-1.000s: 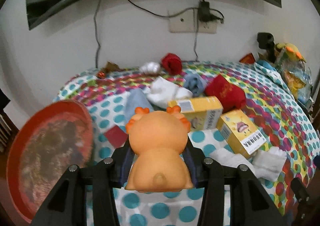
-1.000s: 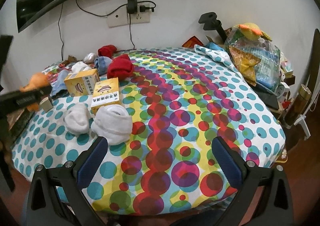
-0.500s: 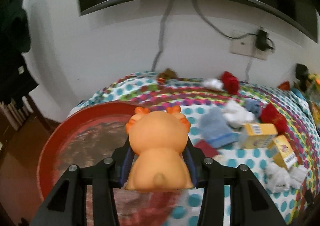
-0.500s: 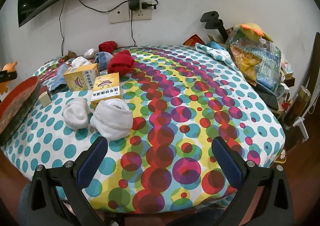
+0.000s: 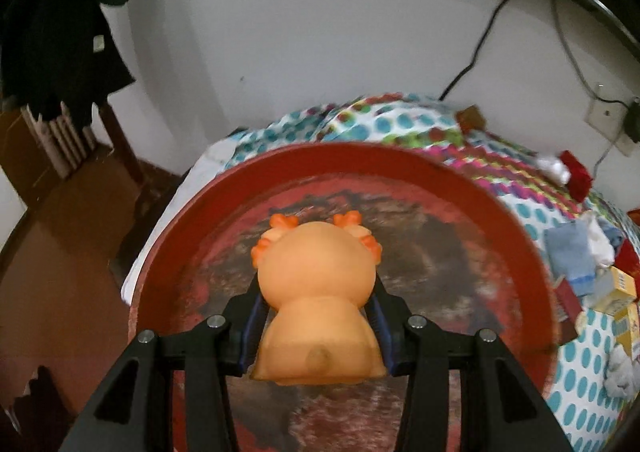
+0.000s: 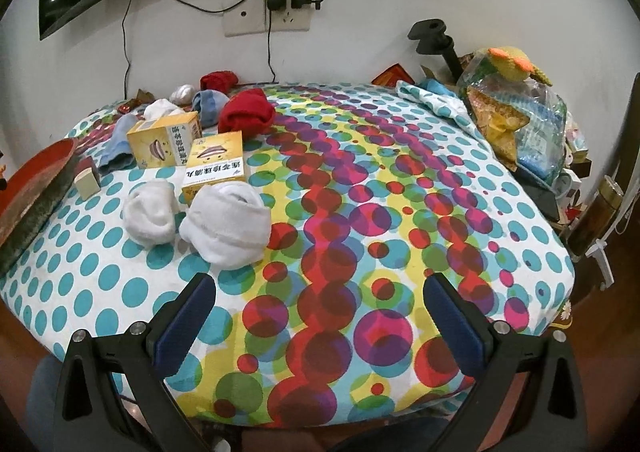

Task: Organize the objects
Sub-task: 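Grasp the orange toy figure with the left gripper and carry it to the red tray, then release the orange toy figure onto the red tray with the left gripper, then grasp the rolled white sock with the right gripper and lift it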

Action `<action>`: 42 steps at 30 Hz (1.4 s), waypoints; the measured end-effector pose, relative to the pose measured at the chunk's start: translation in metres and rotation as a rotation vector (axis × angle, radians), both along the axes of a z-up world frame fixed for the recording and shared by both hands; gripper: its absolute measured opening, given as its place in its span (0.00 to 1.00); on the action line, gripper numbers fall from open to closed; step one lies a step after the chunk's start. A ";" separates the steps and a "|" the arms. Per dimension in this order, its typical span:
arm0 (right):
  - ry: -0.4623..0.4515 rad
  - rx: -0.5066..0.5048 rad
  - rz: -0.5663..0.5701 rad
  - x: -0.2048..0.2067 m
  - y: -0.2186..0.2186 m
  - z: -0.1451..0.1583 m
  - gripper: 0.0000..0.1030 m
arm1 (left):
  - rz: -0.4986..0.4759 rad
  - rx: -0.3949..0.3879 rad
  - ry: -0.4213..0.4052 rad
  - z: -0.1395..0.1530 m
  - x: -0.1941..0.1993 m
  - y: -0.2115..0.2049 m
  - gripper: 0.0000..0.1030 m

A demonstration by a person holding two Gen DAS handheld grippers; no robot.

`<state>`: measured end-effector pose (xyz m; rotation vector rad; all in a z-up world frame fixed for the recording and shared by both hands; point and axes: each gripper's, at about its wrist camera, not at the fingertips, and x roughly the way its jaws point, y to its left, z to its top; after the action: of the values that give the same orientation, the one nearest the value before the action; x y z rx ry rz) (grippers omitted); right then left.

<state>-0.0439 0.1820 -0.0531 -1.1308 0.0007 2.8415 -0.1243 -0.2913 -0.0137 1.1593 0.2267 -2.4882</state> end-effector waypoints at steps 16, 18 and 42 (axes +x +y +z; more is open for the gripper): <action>-0.034 0.024 0.041 -0.004 -0.010 -0.014 1.00 | 0.066 0.067 -0.136 -0.029 -0.029 -0.031 0.50; -0.040 0.020 0.041 -0.004 -0.010 -0.016 1.00 | 0.071 0.074 -0.134 -0.030 -0.029 -0.034 0.52; 0.005 0.060 0.175 -0.032 -0.029 -0.004 0.77 | -0.346 0.108 0.291 0.000 0.141 0.120 0.77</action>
<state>-0.0756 0.1535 -0.0572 -1.1667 -0.1910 2.9727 0.0172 -0.1716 -0.0140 0.9367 0.2599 -2.9845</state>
